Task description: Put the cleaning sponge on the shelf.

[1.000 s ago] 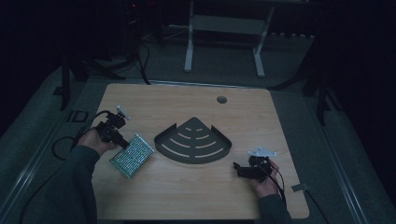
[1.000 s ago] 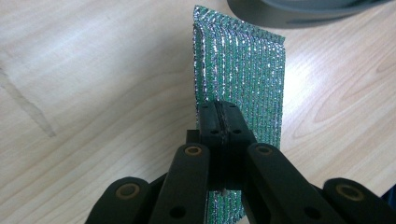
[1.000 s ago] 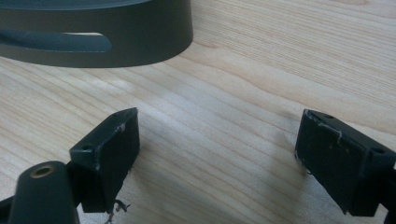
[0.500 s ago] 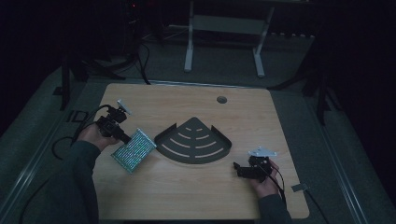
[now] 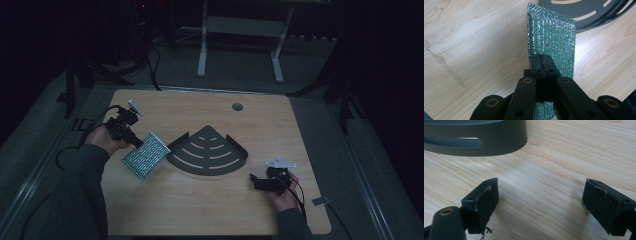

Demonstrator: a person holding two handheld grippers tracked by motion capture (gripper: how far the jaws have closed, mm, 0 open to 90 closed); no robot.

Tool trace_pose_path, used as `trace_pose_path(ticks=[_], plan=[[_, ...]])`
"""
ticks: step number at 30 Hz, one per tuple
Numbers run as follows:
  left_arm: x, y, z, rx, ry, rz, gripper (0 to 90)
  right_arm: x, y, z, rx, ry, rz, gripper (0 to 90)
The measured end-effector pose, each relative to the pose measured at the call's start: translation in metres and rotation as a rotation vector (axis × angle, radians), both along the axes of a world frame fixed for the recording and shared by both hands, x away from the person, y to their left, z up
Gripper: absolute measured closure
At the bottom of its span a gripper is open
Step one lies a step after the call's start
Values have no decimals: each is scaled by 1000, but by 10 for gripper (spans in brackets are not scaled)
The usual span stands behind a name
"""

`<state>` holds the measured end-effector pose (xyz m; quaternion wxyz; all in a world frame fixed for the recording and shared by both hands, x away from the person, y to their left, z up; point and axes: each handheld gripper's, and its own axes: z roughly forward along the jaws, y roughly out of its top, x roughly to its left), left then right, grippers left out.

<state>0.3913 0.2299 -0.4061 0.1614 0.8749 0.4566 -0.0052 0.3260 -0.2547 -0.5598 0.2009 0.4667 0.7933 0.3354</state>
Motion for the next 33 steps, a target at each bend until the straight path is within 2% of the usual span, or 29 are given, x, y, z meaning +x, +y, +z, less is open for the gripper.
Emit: trace_pose_path(ticks=[22,33], plan=[[18,-32,19,34,-5,-63,900,0,0,0,1,0,-1,134],[31,-47,23,45,-12,-65,900,0,0,0,2,0,-2,134]])
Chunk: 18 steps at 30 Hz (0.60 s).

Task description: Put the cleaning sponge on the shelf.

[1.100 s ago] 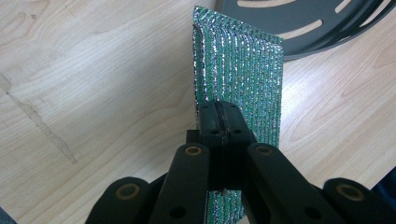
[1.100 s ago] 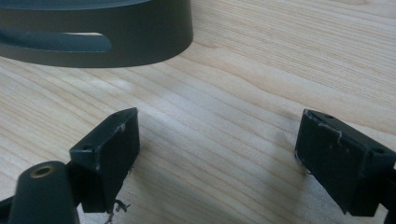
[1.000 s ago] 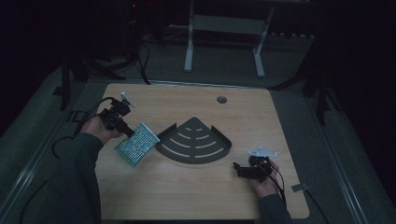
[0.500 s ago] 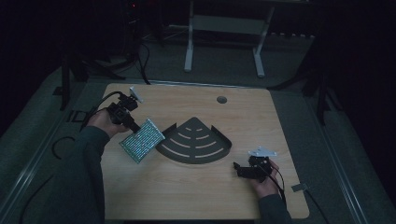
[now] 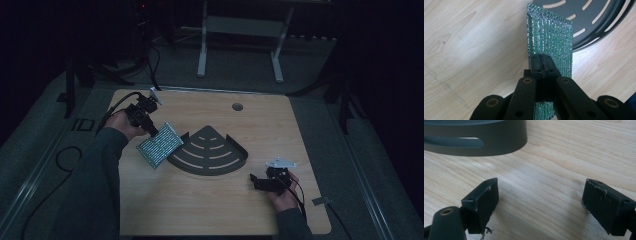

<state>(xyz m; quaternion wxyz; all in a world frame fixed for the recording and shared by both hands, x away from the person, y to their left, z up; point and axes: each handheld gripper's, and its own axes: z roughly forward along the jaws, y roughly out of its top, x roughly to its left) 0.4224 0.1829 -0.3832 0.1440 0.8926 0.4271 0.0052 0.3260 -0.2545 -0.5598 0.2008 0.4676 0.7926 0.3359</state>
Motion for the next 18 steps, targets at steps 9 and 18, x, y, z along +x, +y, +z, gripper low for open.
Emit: trace_pose_path(ticks=[9,18], plan=[[7,-10,-5,6,-12,-17,900,0,0,0,0,0,0,134],[12,-17,-9,7,-19,-24,900,0,0,0,0,0,0,134]])
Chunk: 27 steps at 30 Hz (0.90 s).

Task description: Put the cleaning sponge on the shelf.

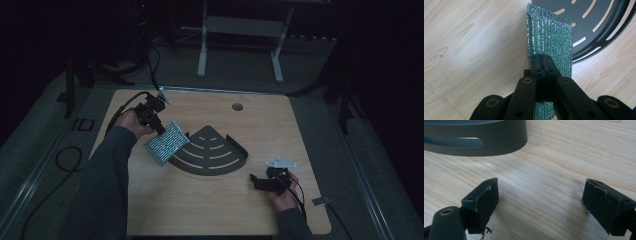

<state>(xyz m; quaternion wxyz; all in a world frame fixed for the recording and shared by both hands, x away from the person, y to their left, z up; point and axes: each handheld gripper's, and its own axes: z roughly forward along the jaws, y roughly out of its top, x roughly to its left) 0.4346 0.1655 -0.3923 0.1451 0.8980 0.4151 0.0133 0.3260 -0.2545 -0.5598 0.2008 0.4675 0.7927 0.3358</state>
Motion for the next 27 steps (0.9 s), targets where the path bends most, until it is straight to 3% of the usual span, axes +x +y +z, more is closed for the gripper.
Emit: trace_pose_path(ticks=[7,27], plan=[[4,-8,-1,8,-1,-9,900,0,0,0,0,0,0,134],[13,-33,13,28,-44,-43,900,0,0,0,0,-1,1,134]])
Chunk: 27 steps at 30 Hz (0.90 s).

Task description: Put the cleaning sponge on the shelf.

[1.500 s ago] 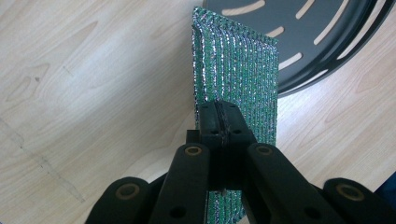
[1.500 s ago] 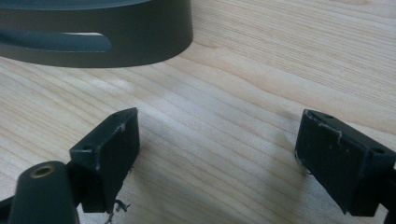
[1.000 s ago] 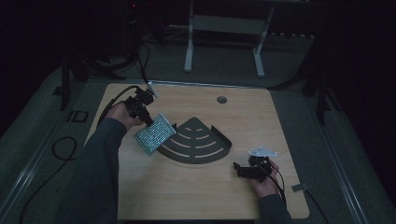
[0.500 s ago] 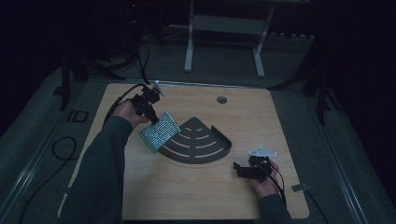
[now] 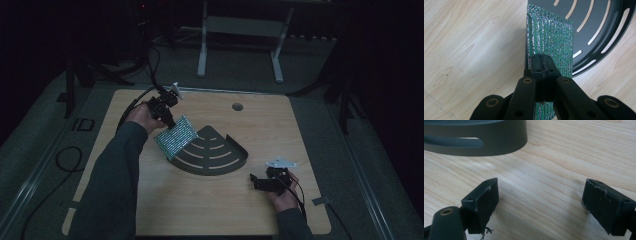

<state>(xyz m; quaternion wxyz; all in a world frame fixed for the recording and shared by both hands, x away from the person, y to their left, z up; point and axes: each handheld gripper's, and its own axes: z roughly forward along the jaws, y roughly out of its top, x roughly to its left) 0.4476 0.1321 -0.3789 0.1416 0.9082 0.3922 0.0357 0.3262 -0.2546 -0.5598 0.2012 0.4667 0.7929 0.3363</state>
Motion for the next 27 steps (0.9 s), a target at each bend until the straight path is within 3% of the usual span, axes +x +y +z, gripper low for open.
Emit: trace_pose_path(ticks=[18,27], plan=[[9,-10,-5,-17,2,-18,900,0,0,0,0,0,0,134],[14,-19,-12,-1,-2,-19,900,0,0,0,0,0,1,134]])
